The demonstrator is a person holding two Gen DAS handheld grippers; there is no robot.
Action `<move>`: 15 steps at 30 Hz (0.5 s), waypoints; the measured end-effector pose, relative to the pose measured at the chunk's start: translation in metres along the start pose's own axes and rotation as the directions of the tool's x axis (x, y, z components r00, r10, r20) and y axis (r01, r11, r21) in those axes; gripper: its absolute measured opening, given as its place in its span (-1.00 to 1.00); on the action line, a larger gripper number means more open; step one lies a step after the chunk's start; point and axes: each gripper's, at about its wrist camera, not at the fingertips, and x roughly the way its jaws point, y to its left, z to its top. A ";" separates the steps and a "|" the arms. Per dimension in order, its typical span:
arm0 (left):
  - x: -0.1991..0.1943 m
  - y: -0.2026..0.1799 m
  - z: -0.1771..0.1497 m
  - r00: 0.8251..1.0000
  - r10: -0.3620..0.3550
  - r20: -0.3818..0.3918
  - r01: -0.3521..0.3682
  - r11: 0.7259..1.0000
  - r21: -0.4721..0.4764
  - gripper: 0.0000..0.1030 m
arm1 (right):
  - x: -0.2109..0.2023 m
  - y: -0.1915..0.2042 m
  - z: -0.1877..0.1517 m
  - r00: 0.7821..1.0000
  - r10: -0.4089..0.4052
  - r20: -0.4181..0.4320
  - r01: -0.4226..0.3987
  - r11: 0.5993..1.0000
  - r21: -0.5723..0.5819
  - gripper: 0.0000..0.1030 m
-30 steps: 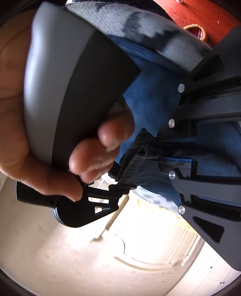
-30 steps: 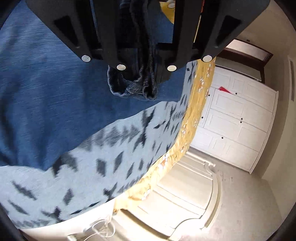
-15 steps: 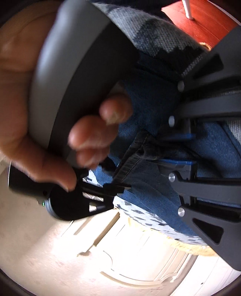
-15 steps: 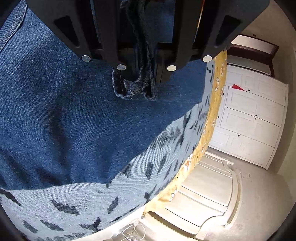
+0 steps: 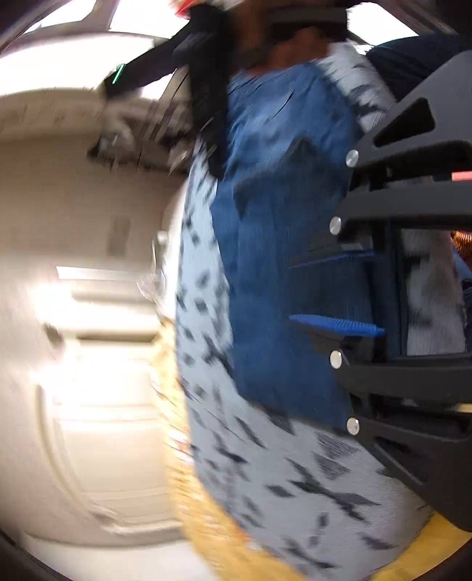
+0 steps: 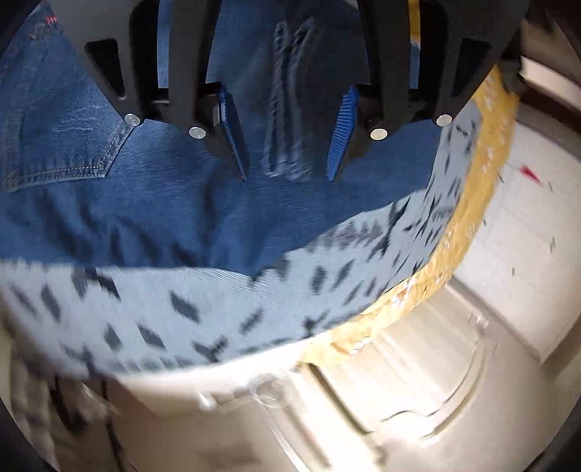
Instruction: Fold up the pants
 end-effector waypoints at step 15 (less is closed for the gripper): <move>0.048 0.072 0.046 0.996 -0.022 -0.090 0.008 0.989 -0.149 0.28 | 0.067 0.054 -0.080 0.981 -0.171 -0.089 0.142 0.954 -0.263 0.03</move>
